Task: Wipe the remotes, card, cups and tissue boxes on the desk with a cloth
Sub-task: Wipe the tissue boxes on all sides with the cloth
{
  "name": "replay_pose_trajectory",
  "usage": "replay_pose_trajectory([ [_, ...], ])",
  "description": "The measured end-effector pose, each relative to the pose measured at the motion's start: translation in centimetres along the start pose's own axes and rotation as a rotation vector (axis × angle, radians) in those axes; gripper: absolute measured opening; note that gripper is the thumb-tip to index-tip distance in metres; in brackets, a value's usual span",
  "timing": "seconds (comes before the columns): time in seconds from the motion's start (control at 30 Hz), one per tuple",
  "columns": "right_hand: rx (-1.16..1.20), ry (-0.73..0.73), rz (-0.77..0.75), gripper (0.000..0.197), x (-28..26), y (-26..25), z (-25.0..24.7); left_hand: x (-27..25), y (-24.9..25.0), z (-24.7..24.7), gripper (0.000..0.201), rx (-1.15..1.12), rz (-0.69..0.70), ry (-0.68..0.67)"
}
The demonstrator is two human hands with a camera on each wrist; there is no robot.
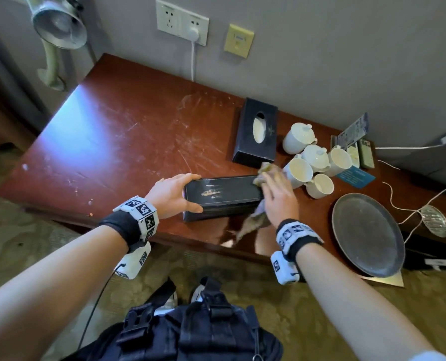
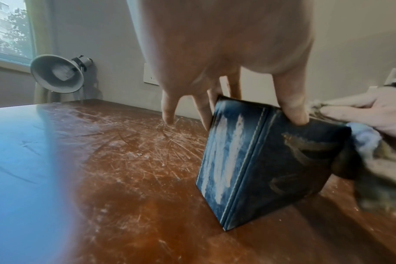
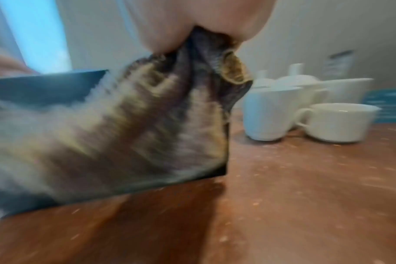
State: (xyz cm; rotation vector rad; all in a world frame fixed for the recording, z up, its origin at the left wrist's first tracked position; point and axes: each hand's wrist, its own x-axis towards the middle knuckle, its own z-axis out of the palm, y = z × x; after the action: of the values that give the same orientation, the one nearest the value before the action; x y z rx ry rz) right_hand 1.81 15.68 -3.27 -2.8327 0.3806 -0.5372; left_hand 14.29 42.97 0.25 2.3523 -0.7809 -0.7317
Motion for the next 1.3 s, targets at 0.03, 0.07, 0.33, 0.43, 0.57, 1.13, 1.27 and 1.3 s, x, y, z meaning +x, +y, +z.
replay_pose_trajectory([
  [0.03,0.007,-0.019,0.058,0.034,0.3,1.2,-0.5,-0.1,-0.2,0.0,0.085,-0.017,-0.001,-0.010],
  [0.07,0.020,-0.036,0.094,0.035,0.5,1.8,-0.7,-0.1,-0.4,0.1,0.087,-0.037,-0.005,-0.011],
  [0.33,0.188,-0.028,-0.074,0.040,-1.2,-9.6,2.8,-0.1,-0.1,0.6,0.073,-0.076,-0.028,0.041],
  [0.43,0.134,-0.079,-0.197,0.039,-0.3,-7.9,2.1,-0.4,-0.2,0.7,0.074,-0.068,-0.041,0.019],
  [0.57,0.090,-0.148,-0.075,0.036,1.5,-3.2,0.1,-1.0,-0.3,0.7,0.087,-0.188,-0.052,-0.019],
  [1.13,0.177,-0.135,-0.239,0.040,0.7,-5.2,2.5,-1.2,-1.3,1.5,0.062,-0.430,-0.110,0.059],
  [1.27,0.218,-0.096,-0.072,0.039,0.6,-5.5,2.2,-1.2,-1.6,1.8,0.063,-0.448,-0.109,0.059],
  [1.3,0.257,-0.120,-0.041,0.045,0.4,-7.1,2.3,-1.2,-1.6,1.8,0.063,-0.452,-0.109,0.064],
])
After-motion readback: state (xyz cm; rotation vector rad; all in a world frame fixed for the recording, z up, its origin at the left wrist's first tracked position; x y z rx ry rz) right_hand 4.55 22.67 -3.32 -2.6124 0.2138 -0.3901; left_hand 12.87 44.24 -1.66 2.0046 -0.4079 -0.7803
